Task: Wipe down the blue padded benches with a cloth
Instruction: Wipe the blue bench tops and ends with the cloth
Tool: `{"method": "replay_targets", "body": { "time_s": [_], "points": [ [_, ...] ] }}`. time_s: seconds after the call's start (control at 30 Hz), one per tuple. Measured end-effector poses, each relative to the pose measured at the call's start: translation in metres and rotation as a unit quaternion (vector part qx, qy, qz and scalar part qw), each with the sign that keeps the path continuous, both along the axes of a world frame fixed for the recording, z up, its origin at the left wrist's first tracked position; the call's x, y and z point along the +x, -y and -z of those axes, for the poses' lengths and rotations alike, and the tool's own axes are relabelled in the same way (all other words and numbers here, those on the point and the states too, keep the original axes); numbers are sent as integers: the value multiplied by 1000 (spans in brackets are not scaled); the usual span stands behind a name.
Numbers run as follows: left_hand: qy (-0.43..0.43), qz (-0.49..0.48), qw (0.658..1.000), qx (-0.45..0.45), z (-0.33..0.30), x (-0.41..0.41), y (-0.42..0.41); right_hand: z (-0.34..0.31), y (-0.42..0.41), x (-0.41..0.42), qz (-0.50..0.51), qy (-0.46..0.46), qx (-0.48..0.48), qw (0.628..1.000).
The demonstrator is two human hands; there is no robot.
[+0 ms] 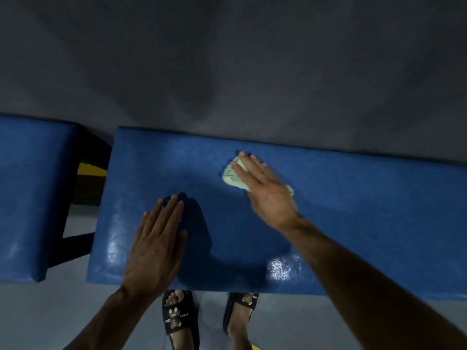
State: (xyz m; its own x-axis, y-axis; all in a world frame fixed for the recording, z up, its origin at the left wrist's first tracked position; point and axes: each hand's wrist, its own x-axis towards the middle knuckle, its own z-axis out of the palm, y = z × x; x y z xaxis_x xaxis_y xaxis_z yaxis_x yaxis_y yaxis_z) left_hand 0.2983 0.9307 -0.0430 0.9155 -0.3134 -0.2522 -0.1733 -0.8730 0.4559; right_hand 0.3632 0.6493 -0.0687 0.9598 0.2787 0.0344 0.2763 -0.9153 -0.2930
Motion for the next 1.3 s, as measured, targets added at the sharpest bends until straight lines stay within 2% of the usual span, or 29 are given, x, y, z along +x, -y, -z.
{"method": "replay_targets", "body": {
  "time_s": [0.07, 0.23, 0.33, 0.47, 0.53, 0.7, 0.77, 0.9, 0.97, 1.1, 1.23, 1.3],
  "points": [
    [0, 0, 1000, -1, 0, 1, 3, 0, 52, -1, 12, 4, -43, 999],
    [7, 4, 1000, 3, 2, 7, 11, -22, 156, -10, 234, 12, -87, 968],
    [4, 3, 1000, -2, 4, 11, 14, -22, 162, -13, 280, 33, -59, 958],
    [10, -1, 1000, -10, 4, 15, 15, -10, 121, 5, 354, 45, -3, 934],
    [16, -1, 1000, -14, 2, 17, 12, -11, 78, 24, 316, 47, 38, 947],
    [21, -8, 1000, -6, -1, 22, 0, -15, -51, 70, 175, 28, 44, 983],
    [19, -9, 1000, 1, -2, 23, -4, -15, -55, 75, 141, 16, 35, 989],
    [19, -13, 1000, -3, -3, 24, -6, -21, 16, 58, 31, 12, -35, 999],
    [22, -10, 1000, -4, -1, 23, -6, -24, 68, 46, 65, 28, -55, 996],
    [27, -4, 1000, -6, 0, 19, -1, -25, 139, 18, 228, 28, -80, 970],
    [22, -5, 1000, -7, -2, 19, 4, -26, 94, 17, 323, 5, -17, 946],
    [20, -5, 1000, -9, -3, 20, 8, -25, 48, 25, 325, 3, 29, 945]
  ]
}}
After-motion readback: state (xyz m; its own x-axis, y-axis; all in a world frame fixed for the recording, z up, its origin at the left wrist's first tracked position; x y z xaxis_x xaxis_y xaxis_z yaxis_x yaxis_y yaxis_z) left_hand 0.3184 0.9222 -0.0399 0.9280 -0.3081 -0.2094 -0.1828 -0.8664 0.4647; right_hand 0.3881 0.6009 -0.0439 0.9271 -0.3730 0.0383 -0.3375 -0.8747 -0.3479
